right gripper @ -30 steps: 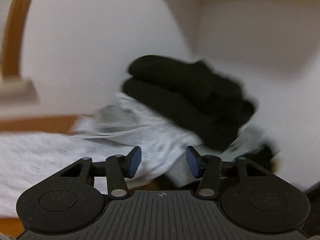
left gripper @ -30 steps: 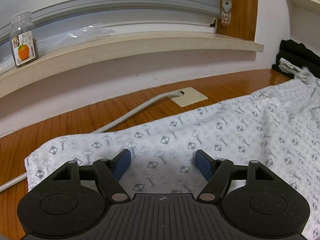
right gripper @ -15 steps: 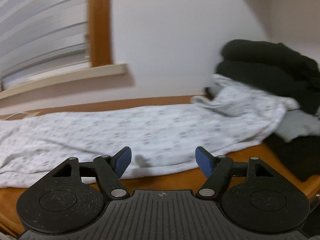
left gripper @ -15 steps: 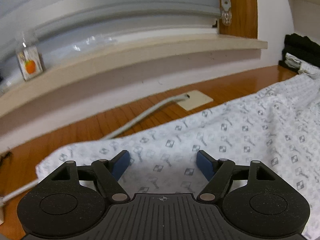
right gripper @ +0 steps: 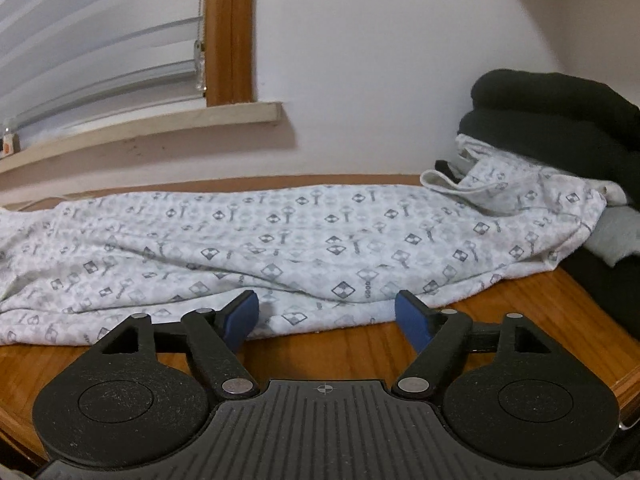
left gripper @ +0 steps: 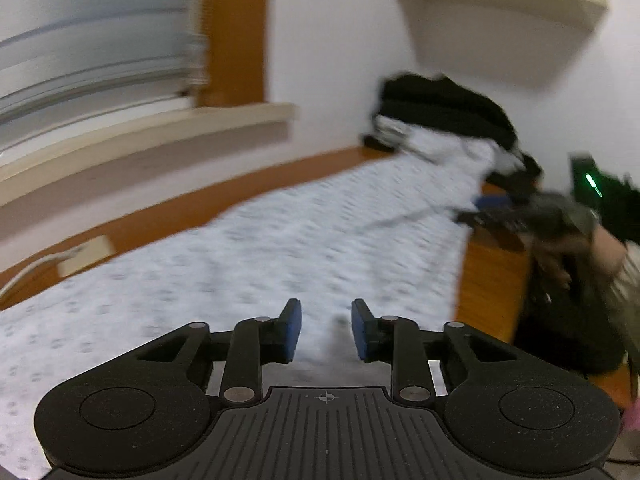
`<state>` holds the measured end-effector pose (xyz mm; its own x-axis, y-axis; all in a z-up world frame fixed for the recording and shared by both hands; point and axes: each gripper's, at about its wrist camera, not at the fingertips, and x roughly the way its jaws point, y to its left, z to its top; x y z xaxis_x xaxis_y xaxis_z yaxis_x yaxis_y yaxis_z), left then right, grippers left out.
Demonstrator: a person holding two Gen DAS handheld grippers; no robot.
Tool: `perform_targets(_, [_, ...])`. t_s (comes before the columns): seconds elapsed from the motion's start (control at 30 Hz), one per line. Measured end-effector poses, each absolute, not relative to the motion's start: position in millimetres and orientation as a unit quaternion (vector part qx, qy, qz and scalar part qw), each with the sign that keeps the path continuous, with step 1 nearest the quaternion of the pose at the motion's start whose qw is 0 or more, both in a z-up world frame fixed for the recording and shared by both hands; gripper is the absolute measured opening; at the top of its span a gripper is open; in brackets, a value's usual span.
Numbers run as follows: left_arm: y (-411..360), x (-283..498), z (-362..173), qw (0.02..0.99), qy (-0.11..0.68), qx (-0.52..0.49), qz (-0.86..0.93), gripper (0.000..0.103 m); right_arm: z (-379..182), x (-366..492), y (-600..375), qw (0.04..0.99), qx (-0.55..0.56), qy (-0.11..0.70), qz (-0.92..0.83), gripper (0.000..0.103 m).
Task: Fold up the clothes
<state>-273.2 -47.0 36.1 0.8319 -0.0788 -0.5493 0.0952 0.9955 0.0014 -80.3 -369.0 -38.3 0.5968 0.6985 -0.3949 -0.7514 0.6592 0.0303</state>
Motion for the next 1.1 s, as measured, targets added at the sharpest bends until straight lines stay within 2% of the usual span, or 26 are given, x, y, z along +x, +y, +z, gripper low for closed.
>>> perform_targets(0.03, [-57.3, -272.3, 31.9, 0.955, 0.292, 0.024, -0.052, 0.041, -38.4, -80.4, -369.0, 0.892, -0.069, 0.189, 0.406, 0.076])
perform_targets(0.2, [-77.5, -272.8, 16.2, 0.951, 0.301, 0.046, -0.06, 0.041, -38.6, -82.3, -368.5, 0.895, -0.067, 0.184, 0.401, 0.076])
perform_targets(0.23, [-76.7, -273.2, 16.2, 0.951, 0.299, 0.046, -0.061, 0.038, -39.2, -82.7, -368.9, 0.895, -0.066, 0.182, 0.401, 0.076])
perform_targets(0.27, [-75.0, -273.5, 16.7, 0.952, 0.297, 0.042, -0.063, 0.023, -39.8, -83.1, -369.3, 0.896, -0.065, 0.18, 0.401, 0.076])
perform_targets(0.33, [-71.5, -275.9, 19.8, 0.955, 0.286, 0.031, -0.07, 0.004, -40.1, -83.3, -369.4, 0.896, -0.065, 0.179, 0.4, 0.076])
perform_targets(0.67, [-62.1, -291.5, 44.8, 0.97, 0.231, -0.011, -0.078, 0.003, -34.5, -83.2, -370.3, 0.899, -0.057, 0.186, 0.393, 0.077])
perform_targets(0.73, [-60.9, -291.3, 44.7, 0.97, 0.23, -0.016, -0.075, 0.003, -31.8, -83.7, -371.6, 0.901, -0.048, 0.189, 0.389, 0.071])
perform_targets(0.77, [-59.5, -290.3, 44.0, 0.97, 0.23, -0.02, -0.072, 0.003, -30.4, -84.0, -372.3, 0.901, -0.044, 0.19, 0.386, 0.059])
perform_targets(0.8, [-58.3, -288.4, 43.5, 0.971, 0.23, -0.022, -0.068, 0.003, -28.6, -84.7, -373.9, 0.899, -0.036, 0.193, 0.391, 0.051])
perform_targets(0.87, [-56.0, -285.0, 43.3, 0.971, 0.228, -0.024, -0.061, 0.003, -24.6, -88.1, -377.3, 0.892, -0.018, 0.198, 0.406, 0.045])
perform_targets(1.1, [-52.2, -289.3, 56.3, 0.978, 0.196, -0.039, -0.053, 0.003, -13.9, -125.9, -355.2, 0.869, -0.079, 0.172, 0.457, 0.045])
